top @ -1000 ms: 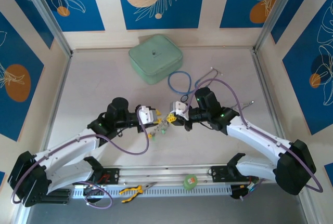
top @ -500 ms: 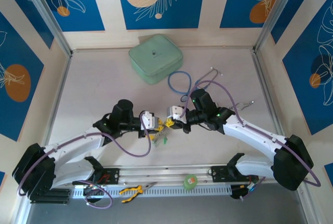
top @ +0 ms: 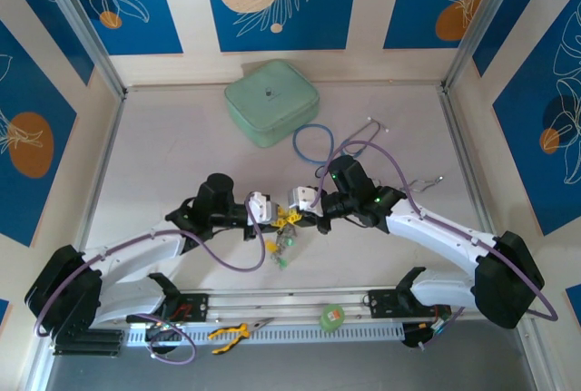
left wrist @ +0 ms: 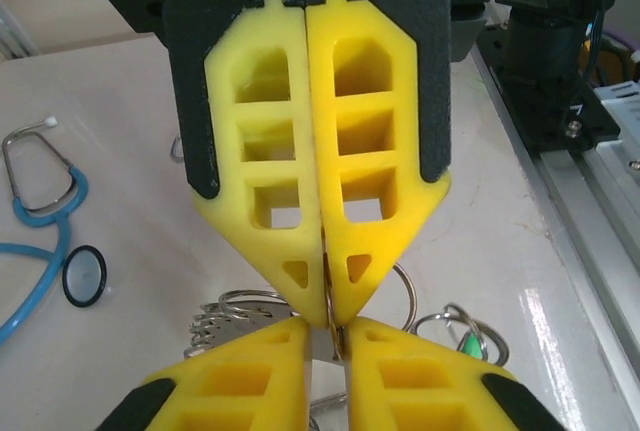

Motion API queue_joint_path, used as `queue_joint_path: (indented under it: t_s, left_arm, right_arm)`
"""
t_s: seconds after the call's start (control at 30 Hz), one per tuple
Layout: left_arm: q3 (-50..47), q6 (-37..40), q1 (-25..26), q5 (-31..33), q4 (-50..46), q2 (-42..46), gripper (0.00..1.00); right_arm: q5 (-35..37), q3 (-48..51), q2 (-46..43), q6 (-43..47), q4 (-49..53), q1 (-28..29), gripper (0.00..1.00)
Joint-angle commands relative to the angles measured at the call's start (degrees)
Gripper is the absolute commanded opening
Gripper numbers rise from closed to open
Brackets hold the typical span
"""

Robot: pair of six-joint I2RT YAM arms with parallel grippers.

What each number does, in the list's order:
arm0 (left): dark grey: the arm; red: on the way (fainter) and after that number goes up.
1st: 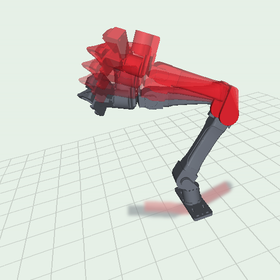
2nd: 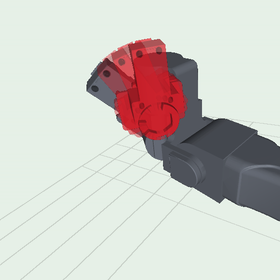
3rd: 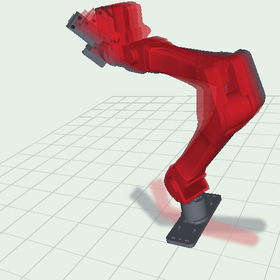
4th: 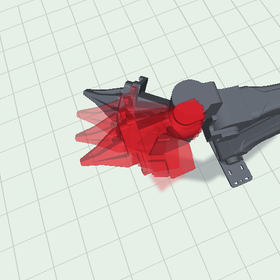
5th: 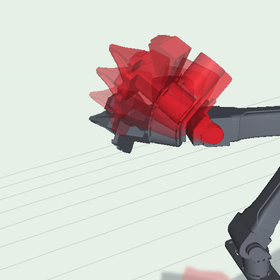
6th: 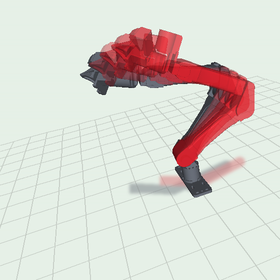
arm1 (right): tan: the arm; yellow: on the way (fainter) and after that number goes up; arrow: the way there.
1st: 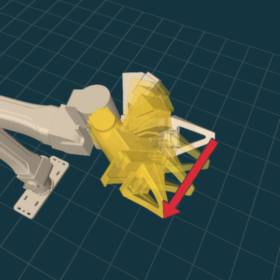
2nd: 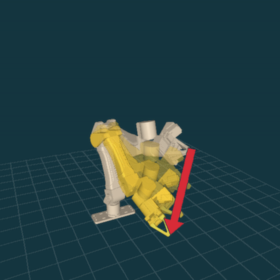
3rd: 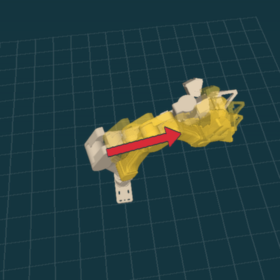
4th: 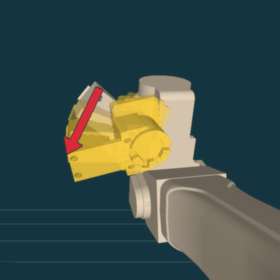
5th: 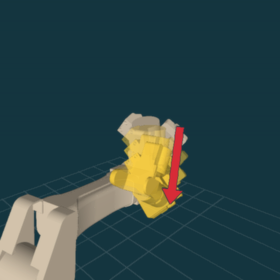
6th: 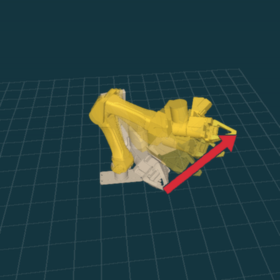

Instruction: Put the keys on the keyring

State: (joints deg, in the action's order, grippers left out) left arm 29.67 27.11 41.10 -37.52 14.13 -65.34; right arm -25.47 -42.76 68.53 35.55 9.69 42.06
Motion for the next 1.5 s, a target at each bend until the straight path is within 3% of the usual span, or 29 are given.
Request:
queue_joint_path:
  t_s: [0.0,0.07,0.13,0.23,0.5,1.07,1.27,1.47]
  left_arm:
    - [-0.3,-0.2,-0.2,-0.2,2.9,0.6,0.00]
    - [-0.4,0.4,-0.3,1.0,2.6,1.1,0.00]
    - [-0.8,1.0,-0.3,2.5,2.5,2.1,0.00]
    - [-1.7,3.0,-0.2,6.4,3.2,4.5,0.00]
    - [-2.6,10.3,0.3,15.4,3.9,9.0,0.00]
    - [-2.6,8.7,1.5,16.3,3.1,10.4,0.00]
    - [-3.0,8.3,1.6,16.3,3.6,10.0,0.00]
    - [-2.9,5.6,1.6,16.2,4.2,9.7,0.00]
  right_arm:
    - [-3.5,-2.4,0.0,-0.2,-1.7,1.3,0.00]
    - [-1.8,-2.0,-0.5,-1.1,-2.6,1.4,0.02]
    - [1.1,-1.1,-2.2,-1.7,-2.7,0.6,0.25]
    - [4.3,0.8,-6.2,-3.6,-1.4,-2.0,0.35]
    - [11.1,3.4,-10.0,-7.2,0.2,-0.9,0.30]
    - [21.2,1.0,-1.9,-7.6,-7.6,2.8,0.17]
    - [18.3,1.5,-1.7,-8.3,-9.4,2.9,0.14]
    - [17.8,1.9,-3.7,-3.8,-6.5,3.2,0.20]
